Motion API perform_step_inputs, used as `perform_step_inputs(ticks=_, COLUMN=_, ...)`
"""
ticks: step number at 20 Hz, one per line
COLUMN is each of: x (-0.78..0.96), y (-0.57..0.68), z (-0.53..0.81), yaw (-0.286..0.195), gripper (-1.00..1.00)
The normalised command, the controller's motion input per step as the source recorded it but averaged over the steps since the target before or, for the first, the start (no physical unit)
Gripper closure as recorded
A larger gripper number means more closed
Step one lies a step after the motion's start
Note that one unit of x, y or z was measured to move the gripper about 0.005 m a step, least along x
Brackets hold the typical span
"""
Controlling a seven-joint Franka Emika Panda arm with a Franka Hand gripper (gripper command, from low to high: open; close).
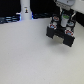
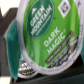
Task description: Open the kcup holder, insert the kcup into the holder, and close the kcup holder
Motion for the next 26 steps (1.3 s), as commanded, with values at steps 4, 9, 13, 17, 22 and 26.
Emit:
perform_step_inputs(ticks=4, x=-0.07, y=-0.30, z=0.09, yaw=0.000, gripper=1.00)
perform_step_inputs(ticks=9, x=-0.11, y=-0.17, z=0.00, yaw=0.012, gripper=1.00)
perform_step_inputs(ticks=13, x=-0.15, y=-0.27, z=-0.01, yaw=0.013, gripper=1.00)
perform_step_inputs(ticks=17, x=-0.12, y=-0.24, z=-0.10, yaw=0.009, gripper=1.00)
perform_step_inputs(ticks=22, x=-0.04, y=-0.07, z=-0.05, yaw=-0.003, gripper=1.00)
perform_step_inputs(ticks=26, x=0.01, y=-0.07, z=-0.17, yaw=-0.005, gripper=1.00)
